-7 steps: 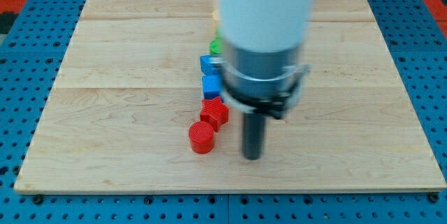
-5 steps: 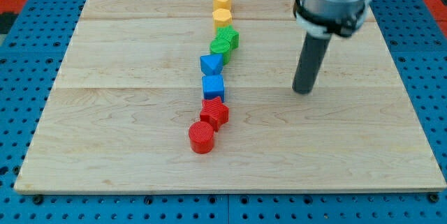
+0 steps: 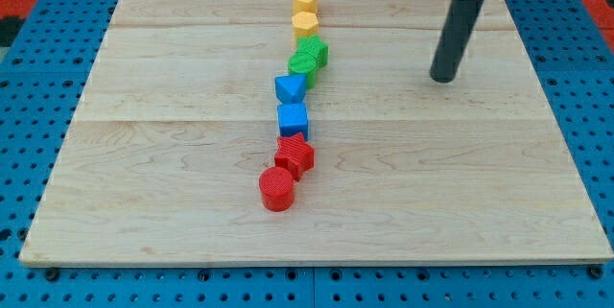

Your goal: Push the green blocks on top of the triangle in a line

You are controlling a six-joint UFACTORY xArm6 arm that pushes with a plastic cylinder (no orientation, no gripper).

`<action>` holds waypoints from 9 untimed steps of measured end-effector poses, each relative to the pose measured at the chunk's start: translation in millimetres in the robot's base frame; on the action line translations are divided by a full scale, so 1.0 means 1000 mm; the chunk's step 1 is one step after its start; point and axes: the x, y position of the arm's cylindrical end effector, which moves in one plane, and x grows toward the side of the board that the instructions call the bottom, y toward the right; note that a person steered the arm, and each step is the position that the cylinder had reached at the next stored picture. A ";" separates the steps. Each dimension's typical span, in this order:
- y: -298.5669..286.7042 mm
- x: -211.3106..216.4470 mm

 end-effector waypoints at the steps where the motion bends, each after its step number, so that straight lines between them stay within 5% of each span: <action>1: -0.055 0.001; 5: -0.155 -0.015; 9: -0.128 -0.044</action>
